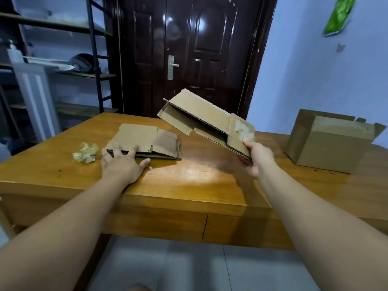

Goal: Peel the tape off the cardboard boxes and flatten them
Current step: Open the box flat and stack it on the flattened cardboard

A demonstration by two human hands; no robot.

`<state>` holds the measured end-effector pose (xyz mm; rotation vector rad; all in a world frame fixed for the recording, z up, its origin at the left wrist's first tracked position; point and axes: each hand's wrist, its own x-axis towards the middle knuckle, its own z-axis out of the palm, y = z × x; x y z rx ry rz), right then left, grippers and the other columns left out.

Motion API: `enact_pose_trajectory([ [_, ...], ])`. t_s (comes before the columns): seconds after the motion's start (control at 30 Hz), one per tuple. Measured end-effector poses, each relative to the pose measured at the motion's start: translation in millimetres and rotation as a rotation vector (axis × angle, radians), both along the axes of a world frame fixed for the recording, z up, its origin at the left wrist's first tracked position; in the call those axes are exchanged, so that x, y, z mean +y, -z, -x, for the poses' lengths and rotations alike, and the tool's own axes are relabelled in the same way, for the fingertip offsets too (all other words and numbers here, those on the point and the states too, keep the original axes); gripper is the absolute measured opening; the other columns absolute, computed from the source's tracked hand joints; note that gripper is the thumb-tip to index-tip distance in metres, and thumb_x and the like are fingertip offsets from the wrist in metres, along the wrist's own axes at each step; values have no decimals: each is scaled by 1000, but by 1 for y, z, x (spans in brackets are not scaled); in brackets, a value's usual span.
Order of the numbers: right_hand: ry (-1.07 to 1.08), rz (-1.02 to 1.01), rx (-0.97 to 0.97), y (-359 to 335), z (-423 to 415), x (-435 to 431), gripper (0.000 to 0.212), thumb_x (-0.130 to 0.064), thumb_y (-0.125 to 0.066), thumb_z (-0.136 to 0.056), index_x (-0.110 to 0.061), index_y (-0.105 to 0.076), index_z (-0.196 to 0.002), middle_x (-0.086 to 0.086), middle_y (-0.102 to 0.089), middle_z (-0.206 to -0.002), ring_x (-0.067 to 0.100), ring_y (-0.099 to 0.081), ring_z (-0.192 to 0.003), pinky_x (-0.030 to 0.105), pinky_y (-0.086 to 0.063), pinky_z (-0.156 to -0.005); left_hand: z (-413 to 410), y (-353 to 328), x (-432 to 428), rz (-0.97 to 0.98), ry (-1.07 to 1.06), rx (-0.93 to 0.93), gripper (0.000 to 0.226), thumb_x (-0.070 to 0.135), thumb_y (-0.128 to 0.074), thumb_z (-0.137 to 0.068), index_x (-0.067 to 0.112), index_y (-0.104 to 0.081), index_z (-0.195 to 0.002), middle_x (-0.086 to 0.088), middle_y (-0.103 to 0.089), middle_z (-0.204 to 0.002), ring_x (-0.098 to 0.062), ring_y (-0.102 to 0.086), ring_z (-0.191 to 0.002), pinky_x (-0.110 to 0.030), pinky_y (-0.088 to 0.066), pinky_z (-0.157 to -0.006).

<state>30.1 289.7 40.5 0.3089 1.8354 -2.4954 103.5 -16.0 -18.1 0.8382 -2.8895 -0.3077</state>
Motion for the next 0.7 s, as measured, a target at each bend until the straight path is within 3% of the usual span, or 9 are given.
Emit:
enact_pose_trajectory([
  [0.1, -53, 34, -9, 8, 8, -15, 20, -13, -59, -95, -9, -57, -114, 5, -64, -88, 19, -61, -74, 31, -50, -58, 4, 2, -5, -34, 34, -56, 75, 79, -25, -83, 45, -13, -149, -10, -8, -160, -46, 6, -144, -54, -8, -115],
  [0.17, -82, 15, -19, 13, 13, -26, 25, -15, -57, -95, -12, -56, -120, 6, -64, -95, 21, -61, -82, 34, -53, -64, 6, 0, -8, -27, 69, -84, 74, 79, -25, -83, 47, -14, -148, -10, -10, -160, -46, 3, -144, -53, -9, -115],
  [0.3, -103, 56, -58, 22, 23, -54, 30, -17, -57, -95, -10, -54, -123, 8, -64, -97, 23, -63, -86, 37, -57, -80, 11, -1, -10, 62, 158, -80, 68, 77, -26, -85, 50, -19, -146, -10, -20, -154, -43, -24, -136, -51, -24, -109],
  [0.37, -129, 77, -40, 24, 25, -68, 43, -15, -56, -95, -13, -46, -137, 9, -62, -104, 24, -65, -85, 35, -58, -71, 13, 2, -11, 116, 234, -7, 64, 73, -28, -87, 48, -23, -146, -6, -27, -151, -39, -33, -130, -49, -28, -105],
  [0.43, -158, 70, 13, 24, 27, -84, 58, -11, -54, -96, -28, -34, -147, 9, -58, -116, 29, -67, -93, 34, -57, -55, 14, 5, -12, 106, 292, 63, 62, 67, -32, -90, 41, -28, -146, -1, -31, -151, -35, -34, -131, -47, -29, -105],
  [0.5, -142, 17, 74, 25, 32, -99, 53, -8, -52, -96, -32, -43, -143, 6, -57, -122, 30, -65, -104, 32, -57, -57, 15, 7, -13, 85, 305, 86, 61, 62, -34, -92, 36, -29, -147, 2, -29, -154, -34, -33, -133, -46, -28, -107],
  [0.57, -103, -87, 111, 28, 41, -112, 39, -4, -50, -97, -23, -61, -130, 3, -58, -119, 27, -60, -109, 36, -58, -81, 16, 7, -14, 72, 300, 74, 61, 60, -35, -93, 34, -28, -148, 3, -26, -156, -33, -31, -136, -45, -27, -109],
  [0.63, -60, -395, 122, 36, 50, -117, 37, -3, -46, -96, -21, -71, -115, 3, -63, -120, 29, -58, -112, 39, -52, -96, 16, 8, -14, 53, 295, 87, 58, 56, -37, -94, 33, -30, -147, 2, -29, -155, -32, -32, -136, -44, -28, -110],
  [0.7, -28, -644, 97, 42, 55, -118, 41, -2, -42, -93, -23, -75, -106, 6, -65, -121, 32, -59, -107, 40, -52, -95, 15, 8, -13, 33, 271, 181, 54, 46, -43, -94, 27, -36, -144, -3, -36, -148, -31, -38, -131, -43, -34, -108],
])
